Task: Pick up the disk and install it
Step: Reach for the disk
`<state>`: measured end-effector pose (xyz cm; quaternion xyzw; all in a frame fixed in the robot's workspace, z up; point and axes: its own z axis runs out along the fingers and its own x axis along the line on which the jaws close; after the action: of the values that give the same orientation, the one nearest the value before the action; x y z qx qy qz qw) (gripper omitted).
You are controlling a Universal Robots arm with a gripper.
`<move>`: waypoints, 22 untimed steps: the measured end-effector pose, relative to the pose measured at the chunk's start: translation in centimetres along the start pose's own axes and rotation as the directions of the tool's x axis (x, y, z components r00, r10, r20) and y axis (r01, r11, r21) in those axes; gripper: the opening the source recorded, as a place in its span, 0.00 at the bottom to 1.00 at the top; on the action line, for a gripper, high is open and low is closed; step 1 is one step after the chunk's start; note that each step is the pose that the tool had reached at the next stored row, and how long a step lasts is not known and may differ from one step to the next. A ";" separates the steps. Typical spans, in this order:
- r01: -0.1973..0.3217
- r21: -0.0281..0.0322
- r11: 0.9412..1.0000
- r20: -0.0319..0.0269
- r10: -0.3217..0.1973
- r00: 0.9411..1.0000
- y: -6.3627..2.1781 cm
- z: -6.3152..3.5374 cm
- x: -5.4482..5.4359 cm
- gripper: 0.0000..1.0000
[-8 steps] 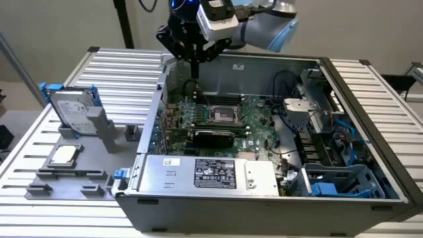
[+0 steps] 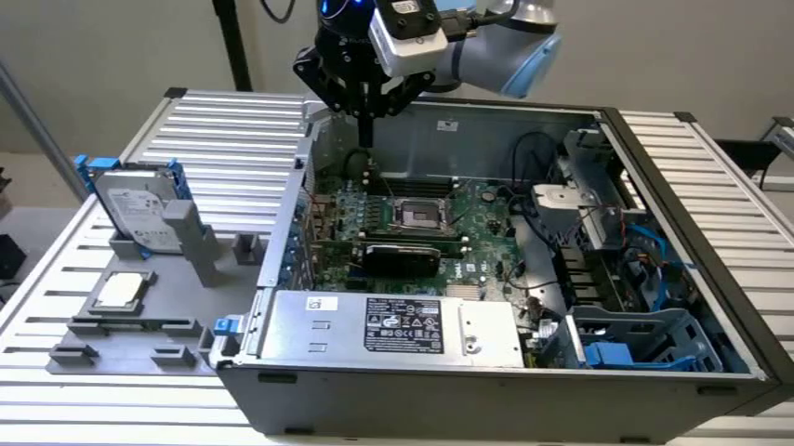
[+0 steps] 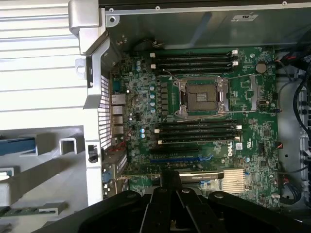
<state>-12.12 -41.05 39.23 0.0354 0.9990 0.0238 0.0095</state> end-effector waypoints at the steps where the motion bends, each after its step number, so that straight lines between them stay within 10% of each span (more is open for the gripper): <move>1: 0.000 0.000 1.000 0.000 0.000 1.000 0.00 0.00 0.0 0.11; 8: 0.000 0.000 1.000 -0.001 0.000 1.000 -0.06 -0.02 0.4 0.11; 22: 0.000 0.000 1.000 -0.001 0.000 1.000 -0.44 -0.13 6.6 0.11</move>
<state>-18.73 -41.03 39.22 0.0354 0.9990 0.0237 0.0092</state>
